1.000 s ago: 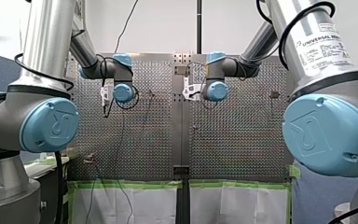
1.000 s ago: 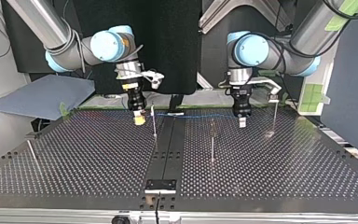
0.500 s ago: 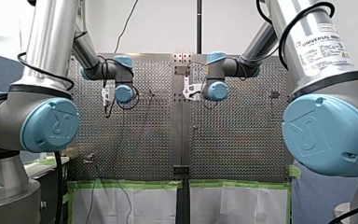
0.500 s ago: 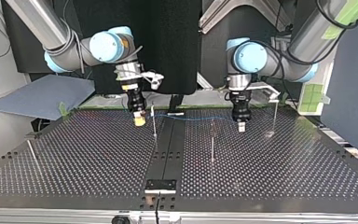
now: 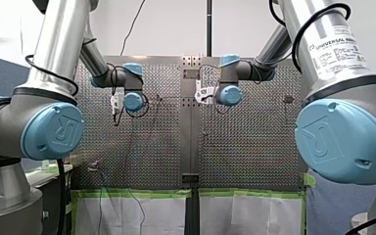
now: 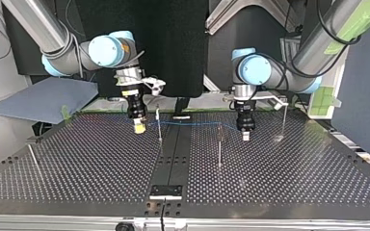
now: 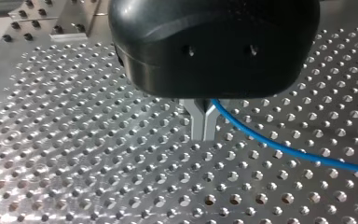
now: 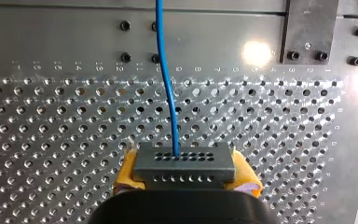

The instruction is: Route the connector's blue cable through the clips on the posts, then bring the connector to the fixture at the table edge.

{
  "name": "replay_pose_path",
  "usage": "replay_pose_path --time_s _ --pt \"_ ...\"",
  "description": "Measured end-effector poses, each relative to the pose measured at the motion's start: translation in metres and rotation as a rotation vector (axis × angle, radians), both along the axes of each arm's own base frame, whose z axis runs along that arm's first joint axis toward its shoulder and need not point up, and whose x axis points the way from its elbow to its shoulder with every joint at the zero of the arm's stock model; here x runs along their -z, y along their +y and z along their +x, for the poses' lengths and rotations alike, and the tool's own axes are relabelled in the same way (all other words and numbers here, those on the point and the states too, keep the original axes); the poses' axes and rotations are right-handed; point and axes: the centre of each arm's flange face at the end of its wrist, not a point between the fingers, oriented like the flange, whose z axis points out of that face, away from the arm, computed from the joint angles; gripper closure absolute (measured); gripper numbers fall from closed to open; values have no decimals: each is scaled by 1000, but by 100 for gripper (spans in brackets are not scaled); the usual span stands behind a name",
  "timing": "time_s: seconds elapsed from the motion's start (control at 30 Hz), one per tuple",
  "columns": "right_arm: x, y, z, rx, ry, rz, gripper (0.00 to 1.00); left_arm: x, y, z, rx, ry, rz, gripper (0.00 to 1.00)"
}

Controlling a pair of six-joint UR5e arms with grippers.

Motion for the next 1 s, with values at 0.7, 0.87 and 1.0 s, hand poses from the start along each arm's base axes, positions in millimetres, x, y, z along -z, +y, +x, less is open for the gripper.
replay_pose_path --time_s 0.7,0.87,1.0 --pt "-6 -29 -15 13 -37 -27 100 -20 2 21 8 -32 -29 100" --pt "-6 -35 -19 19 -40 -30 100 -20 5 22 7 -30 -28 100" --pt "-6 -37 -20 14 -38 -29 100 -19 6 22 8 -21 -26 100"
